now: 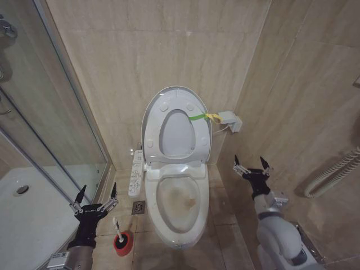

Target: Open the toilet lid, clean the toilet bowl with a toilet brush, close the toilet lid, and flush.

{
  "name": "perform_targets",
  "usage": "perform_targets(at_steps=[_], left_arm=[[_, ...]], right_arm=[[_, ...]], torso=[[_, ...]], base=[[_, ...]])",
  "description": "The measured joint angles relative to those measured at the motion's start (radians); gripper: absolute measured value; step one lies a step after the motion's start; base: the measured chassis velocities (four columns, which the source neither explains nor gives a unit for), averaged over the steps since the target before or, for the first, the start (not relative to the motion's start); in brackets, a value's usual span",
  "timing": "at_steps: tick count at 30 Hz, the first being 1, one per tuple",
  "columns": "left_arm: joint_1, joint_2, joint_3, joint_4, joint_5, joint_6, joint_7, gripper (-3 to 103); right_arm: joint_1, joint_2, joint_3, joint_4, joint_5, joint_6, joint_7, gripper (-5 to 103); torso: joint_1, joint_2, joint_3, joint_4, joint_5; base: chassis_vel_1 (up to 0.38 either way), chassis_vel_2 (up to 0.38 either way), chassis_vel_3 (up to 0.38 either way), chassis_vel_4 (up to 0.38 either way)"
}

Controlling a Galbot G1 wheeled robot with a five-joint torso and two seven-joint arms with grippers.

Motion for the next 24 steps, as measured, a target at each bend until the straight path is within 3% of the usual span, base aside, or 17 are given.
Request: perform_targets(at_steps=[13, 24], left_arm=[[0.0, 0.0, 0.0, 0.0, 0.0, 0.0, 0.0, 100], [0.0, 0.0, 0.0, 0.0, 0.0, 0.0, 0.0, 100]], right_arm=[[-0.132, 0.112, 0.047, 0.038, -0.095, 0.079, -0.066, 100], [-0.216, 0.18, 0.048, 0.084, -0.167, 0.056, -0.077, 100]], torso=[[0.0, 0.0, 0.0, 0.0, -0.0001], [0.0, 0.0, 0.0, 0.0001, -0.0001]], base=[[0.0, 0.0, 0.0, 0.0], [0.0, 0.0, 0.0, 0.0]])
